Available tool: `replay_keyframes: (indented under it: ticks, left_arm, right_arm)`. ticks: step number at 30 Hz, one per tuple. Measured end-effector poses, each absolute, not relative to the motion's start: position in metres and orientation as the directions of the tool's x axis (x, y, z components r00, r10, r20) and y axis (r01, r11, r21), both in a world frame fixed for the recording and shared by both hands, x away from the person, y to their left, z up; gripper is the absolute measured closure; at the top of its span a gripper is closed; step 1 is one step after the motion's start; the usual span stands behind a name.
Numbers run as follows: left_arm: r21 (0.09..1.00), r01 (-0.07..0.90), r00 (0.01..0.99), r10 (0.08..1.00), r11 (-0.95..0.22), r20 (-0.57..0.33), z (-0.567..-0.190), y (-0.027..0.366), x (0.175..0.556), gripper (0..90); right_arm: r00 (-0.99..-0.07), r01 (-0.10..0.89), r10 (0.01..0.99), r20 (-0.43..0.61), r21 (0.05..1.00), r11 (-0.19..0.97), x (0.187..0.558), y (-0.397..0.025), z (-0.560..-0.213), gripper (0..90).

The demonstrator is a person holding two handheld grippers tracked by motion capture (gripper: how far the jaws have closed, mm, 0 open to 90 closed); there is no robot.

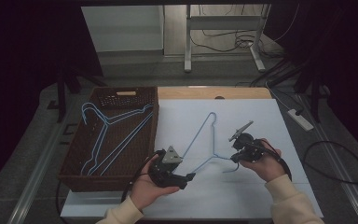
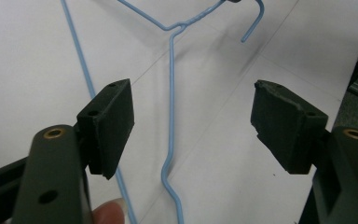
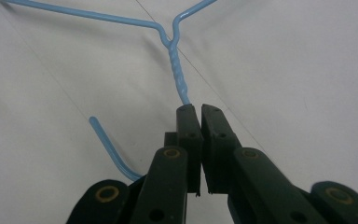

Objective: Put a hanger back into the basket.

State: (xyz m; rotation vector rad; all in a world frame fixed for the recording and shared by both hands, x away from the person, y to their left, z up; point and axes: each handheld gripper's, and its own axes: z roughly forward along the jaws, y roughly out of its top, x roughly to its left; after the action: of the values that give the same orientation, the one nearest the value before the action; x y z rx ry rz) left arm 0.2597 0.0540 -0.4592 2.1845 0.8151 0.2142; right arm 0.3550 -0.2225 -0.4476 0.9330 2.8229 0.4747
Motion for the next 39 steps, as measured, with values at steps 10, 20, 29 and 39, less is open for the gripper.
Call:
replay_keyframes:
  ticks: [10, 20, 29, 39]
  left_arm:
    - [0.658, 0.514, 0.788, 0.605, -0.550, -0.110, -0.482, 0.024, 0.276, 28.7]
    - [0.605, 0.560, 0.770, 0.625, -0.566, -0.128, -0.503, 0.014, 0.296, 37.9]
    - [0.566, 0.576, 0.777, 0.611, -0.590, -0.154, -0.518, 0.008, 0.308, 61.0]
    - [0.558, 0.574, 0.780, 0.607, -0.600, -0.151, -0.518, 0.008, 0.309, 85.5]
  right_arm:
    - [-0.801, 0.557, 0.598, -0.027, 0.333, 0.761, 0.353, -0.222, -0.448, 86.9]
    - [-0.802, 0.553, 0.596, -0.030, 0.337, 0.762, 0.352, -0.221, -0.447, 86.9]
    - [-0.804, 0.551, 0.595, -0.030, 0.341, 0.762, 0.350, -0.221, -0.446, 86.9]
    - [-0.804, 0.550, 0.594, -0.008, 0.370, 0.749, 0.349, -0.225, -0.443, 86.9]
